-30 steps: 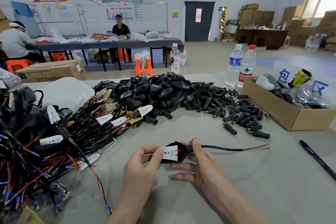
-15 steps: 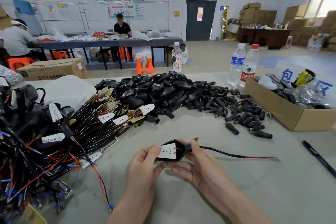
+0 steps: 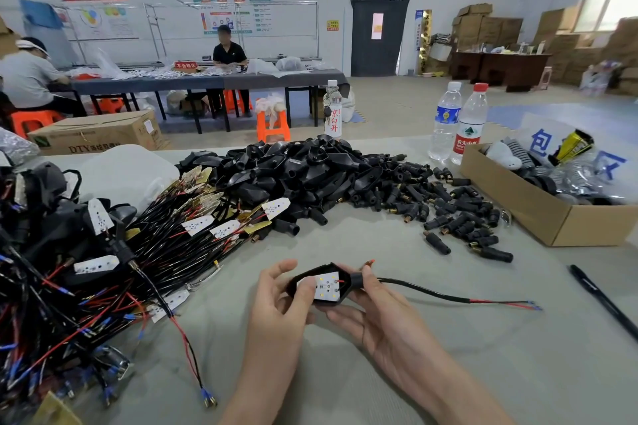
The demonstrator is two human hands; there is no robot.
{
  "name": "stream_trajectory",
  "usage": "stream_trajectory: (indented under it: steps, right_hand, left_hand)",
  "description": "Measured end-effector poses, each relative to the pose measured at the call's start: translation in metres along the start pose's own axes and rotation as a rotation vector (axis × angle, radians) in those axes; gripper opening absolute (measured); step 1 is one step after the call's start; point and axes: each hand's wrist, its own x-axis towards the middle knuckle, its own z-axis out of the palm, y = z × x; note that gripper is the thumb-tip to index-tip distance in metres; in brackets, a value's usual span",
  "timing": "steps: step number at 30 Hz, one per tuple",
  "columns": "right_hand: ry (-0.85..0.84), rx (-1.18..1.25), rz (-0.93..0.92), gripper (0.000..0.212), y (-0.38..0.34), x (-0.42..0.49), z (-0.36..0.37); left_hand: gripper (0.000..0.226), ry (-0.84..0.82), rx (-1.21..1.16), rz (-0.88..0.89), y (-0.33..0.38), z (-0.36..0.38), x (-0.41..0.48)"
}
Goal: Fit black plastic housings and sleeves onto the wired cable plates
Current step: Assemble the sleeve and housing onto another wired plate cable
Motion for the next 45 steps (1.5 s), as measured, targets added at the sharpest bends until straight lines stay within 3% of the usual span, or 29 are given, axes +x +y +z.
stream_trajectory:
  steps: [6,11,15,30,38,43,45]
  right_hand:
    - [0.004,-0.065,0.004,0.039,0.001,0.004,-0.006]
    - [0.165,-0.068,-0.099,0.041,-0.002,0.008,-0.01]
    - [0.273,-0.032,-0.148,0.027,-0.01,0.007,-0.015]
    - [0.303,-0.215,-0.17,0.02,-0.003,0.013,-0.018]
    - [0.371,-0.116,-0.236,0.023,-0.01,0.012,-0.025]
    - [0.33,-0.29,-0.245,0.022,-0.004,0.011,-0.017]
    - [0.295,-0.326,-0.241,0.021,-0.003,0.01,-0.014]
  left_hand:
    - [0.014,-0.063,-0.127,-0.141,-0.003,-0.001,0.007]
    - [0.015,0.012,-0.273,-0.184,-0.004,-0.007,0.015]
    - [0.014,0.047,-0.36,-0.211,-0.002,-0.012,0.017]
    - [0.011,0.068,-0.201,-0.184,-0.003,-0.023,0.017]
    - [0.012,0.356,0.259,0.025,-0.001,-0.051,0.025]
    - [0.027,0.361,0.845,0.227,-0.005,-0.046,0.015]
    - [0.026,0.309,0.932,0.395,-0.005,-0.036,0.009]
